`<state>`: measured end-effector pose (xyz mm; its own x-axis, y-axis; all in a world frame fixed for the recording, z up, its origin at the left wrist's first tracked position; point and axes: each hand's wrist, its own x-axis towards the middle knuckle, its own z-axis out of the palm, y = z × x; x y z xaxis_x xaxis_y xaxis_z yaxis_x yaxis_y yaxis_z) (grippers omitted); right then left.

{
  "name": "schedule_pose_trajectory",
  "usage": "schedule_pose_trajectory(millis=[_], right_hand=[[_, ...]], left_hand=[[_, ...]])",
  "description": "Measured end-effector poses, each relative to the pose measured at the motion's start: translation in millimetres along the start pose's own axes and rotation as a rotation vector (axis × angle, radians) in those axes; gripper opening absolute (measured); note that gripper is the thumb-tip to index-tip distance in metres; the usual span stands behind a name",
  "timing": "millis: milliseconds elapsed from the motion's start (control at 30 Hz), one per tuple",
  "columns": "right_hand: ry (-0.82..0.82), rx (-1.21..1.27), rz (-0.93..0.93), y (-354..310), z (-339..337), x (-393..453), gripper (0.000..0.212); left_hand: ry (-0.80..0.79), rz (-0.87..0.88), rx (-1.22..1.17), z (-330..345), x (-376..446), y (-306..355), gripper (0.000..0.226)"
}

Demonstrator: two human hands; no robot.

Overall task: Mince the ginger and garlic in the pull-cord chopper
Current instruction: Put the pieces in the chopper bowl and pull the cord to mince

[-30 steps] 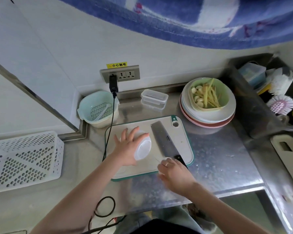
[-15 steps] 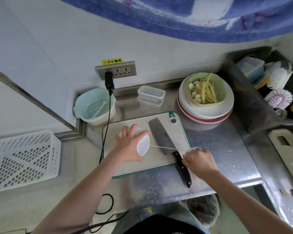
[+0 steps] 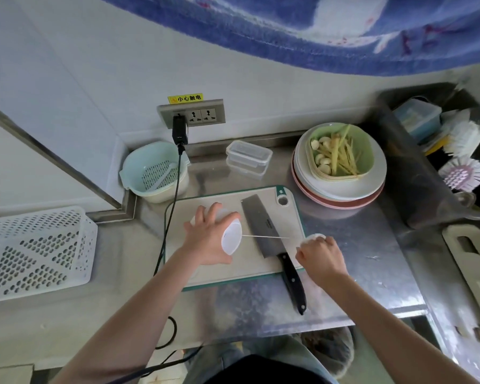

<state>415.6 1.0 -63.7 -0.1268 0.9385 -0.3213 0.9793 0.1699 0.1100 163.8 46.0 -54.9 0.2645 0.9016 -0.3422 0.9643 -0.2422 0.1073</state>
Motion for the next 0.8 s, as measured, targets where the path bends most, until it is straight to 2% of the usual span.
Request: schedule_pose_trajectory(millis=[33, 100, 200, 267, 333, 400, 467, 533, 633, 733, 800], right_hand=[[0.013, -0.057, -0.011, 5.6, 0.0, -1.1, 0.016], [0.061, -0.061, -0.158, -14.5, -3.8, 6.6, 0.010], [0.259, 0.089, -0.423, -78.3, -15.3, 17.3, 0.032], [0.283, 0.150, -0.499, -98.0, -15.8, 20.7, 0.038], [0.204, 0.145, -0.427, -76.6, -15.2, 22.4, 0.036], [0.026, 0.080, -0.262, -32.7, -14.7, 22.4, 0.026], [-0.001, 0.011, -0.068, 13.1, -10.8, 18.5, 0.023], [-0.002, -0.048, 0.011, 28.2, -13.3, 13.6, 0.023], [-0.014, 0.001, -0.214, -25.4, -24.9, 18.7, 0.017], [0.128, 0.142, -0.386, -90.5, -35.4, 22.1, 0.031], [0.129, 0.193, -0.398, -101.0, -32.6, 23.4, 0.031]], left_hand=[[0.002, -0.010, -0.005, 0.4, 0.3, 1.6, 0.096], [-0.001, -0.034, -0.014, 0.6, 1.1, 4.7, 0.096], [-0.008, -0.056, -0.024, 0.8, 1.6, 7.2, 0.096], [-0.005, -0.062, -0.029, 0.6, 1.4, 7.4, 0.095], [0.002, -0.067, -0.033, 0.3, 0.7, 6.8, 0.095], [0.006, -0.074, -0.050, 0.3, 0.6, 6.4, 0.096], [0.004, -0.085, -0.067, 0.1, 0.8, 6.2, 0.096], [-0.005, -0.090, -0.071, 0.2, 1.7, 6.3, 0.097], [-0.024, -0.098, -0.071, 0.3, 3.3, 7.9, 0.100], [-0.029, -0.104, -0.077, -2.2, 3.6, 5.2, 0.097], [-0.022, -0.091, -0.082, -3.4, 3.9, 1.5, 0.095]])
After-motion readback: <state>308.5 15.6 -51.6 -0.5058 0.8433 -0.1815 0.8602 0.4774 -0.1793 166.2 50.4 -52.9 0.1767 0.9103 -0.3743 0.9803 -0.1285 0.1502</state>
